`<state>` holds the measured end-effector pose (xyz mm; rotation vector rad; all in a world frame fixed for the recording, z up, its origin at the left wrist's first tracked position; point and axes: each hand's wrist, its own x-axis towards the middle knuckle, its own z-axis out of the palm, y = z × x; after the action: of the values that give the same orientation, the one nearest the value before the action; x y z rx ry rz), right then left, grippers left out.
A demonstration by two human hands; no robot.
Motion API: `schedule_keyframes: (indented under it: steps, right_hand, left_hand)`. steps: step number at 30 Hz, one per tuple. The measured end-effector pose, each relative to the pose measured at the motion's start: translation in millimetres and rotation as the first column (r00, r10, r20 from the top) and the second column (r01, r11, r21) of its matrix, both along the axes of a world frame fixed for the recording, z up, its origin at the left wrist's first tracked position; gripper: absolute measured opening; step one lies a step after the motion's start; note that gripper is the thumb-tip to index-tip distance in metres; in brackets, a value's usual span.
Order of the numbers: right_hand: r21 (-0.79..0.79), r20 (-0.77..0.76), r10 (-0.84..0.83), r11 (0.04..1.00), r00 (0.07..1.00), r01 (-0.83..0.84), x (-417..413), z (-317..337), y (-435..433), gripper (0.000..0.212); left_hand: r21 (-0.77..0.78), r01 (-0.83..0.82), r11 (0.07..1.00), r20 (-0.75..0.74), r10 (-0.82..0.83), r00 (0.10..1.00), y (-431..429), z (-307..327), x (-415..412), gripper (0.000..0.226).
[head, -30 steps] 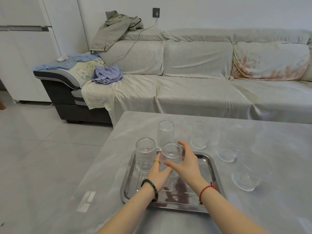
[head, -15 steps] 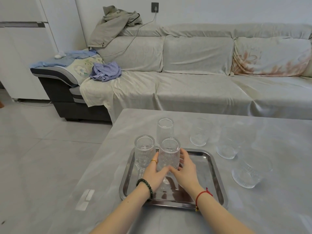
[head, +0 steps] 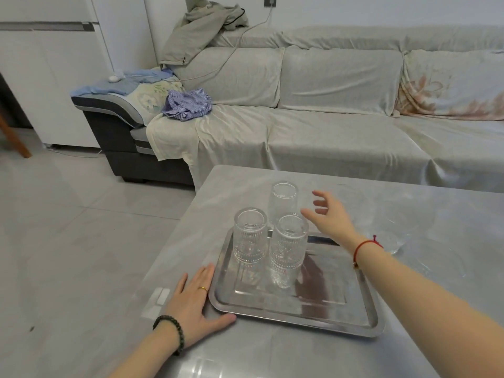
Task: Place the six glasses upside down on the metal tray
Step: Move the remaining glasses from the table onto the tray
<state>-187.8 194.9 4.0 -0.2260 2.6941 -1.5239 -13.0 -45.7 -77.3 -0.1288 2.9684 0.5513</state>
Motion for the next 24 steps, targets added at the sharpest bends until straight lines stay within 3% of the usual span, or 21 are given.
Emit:
schedule_keyframes:
  steps: [9, 13, 20, 24]
  right_hand:
    - [0.002, 0.097, 0.109, 0.994, 0.989, -0.109, -50, 0, -48, 0.089]
    - [0.007, 0.178, 0.070, 0.997, 0.981, -0.072, -64, -13, -51, 0.088]
    - [-0.046, 0.013, -0.041, 0.998, 0.999, 0.041, -61, -17, -48, 0.077]
    - [-0.134, -0.128, -0.145, 0.983, 0.981, 0.128, -55, 18, -34, 0.075]
  left_hand:
    - [-0.047, 0.019, 0.999, 0.046, -0.017, 0.999, 0, -1, -5, 0.118]
    - [-0.035, 0.023, 0.999, 0.050, -0.022, 0.999, 0, 0, -5, 0.112]
    - [-0.033, 0.020, 0.999, 0.039, -0.018, 0.999, 0, -1, -6, 0.121]
    - [-0.031, 0.020, 0.999, 0.029, -0.019, 0.999, 0, -2, -5, 0.121]
